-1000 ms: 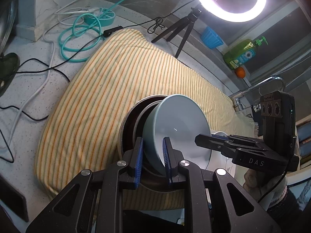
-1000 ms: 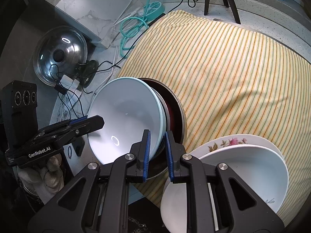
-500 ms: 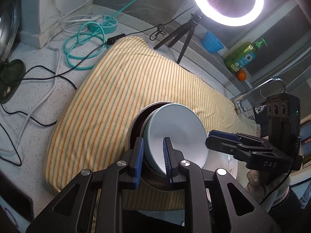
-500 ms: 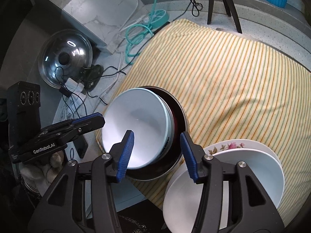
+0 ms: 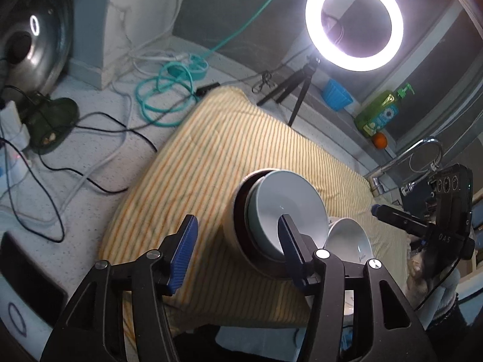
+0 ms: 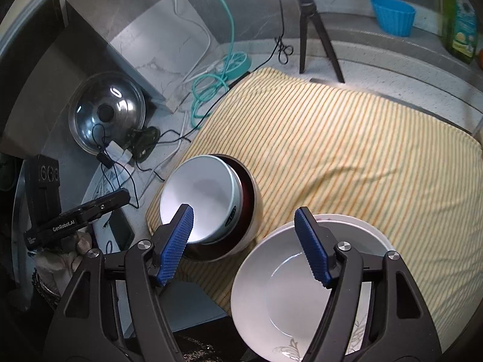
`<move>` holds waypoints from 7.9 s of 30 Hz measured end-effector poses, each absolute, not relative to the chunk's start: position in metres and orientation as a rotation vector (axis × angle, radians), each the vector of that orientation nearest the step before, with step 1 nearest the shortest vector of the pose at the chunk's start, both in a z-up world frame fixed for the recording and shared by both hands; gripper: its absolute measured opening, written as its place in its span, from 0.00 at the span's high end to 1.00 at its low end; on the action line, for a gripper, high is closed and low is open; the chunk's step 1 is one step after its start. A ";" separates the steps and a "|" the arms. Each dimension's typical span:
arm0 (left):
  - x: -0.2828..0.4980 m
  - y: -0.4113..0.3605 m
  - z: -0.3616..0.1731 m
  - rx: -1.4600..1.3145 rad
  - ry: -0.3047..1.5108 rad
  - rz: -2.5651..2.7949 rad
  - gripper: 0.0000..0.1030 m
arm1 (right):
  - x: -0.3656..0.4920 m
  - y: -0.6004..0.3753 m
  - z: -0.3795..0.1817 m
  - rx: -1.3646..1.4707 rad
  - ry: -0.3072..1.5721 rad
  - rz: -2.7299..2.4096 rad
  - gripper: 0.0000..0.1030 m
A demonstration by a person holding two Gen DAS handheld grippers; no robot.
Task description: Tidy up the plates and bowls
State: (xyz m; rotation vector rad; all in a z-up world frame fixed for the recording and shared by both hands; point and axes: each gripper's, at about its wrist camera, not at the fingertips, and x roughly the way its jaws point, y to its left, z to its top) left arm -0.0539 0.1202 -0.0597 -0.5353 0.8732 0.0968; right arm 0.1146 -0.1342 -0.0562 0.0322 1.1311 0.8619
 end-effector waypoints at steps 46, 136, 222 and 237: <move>-0.034 0.114 -0.116 -0.657 1.012 0.097 0.73 | 0.132 -0.101 -0.129 0.026 1.300 0.876 0.76; -0.006 -0.050 -0.082 -0.353 1.035 -0.180 0.89 | 0.085 -0.284 -0.099 0.153 1.207 0.700 0.85; -0.071 -0.067 -0.016 -0.140 0.857 -0.017 0.27 | -0.007 -0.281 0.008 -0.115 0.770 0.503 0.09; -0.060 -0.072 -0.013 -0.128 0.826 -0.012 0.27 | 0.002 -0.281 0.001 -0.121 0.782 0.504 0.09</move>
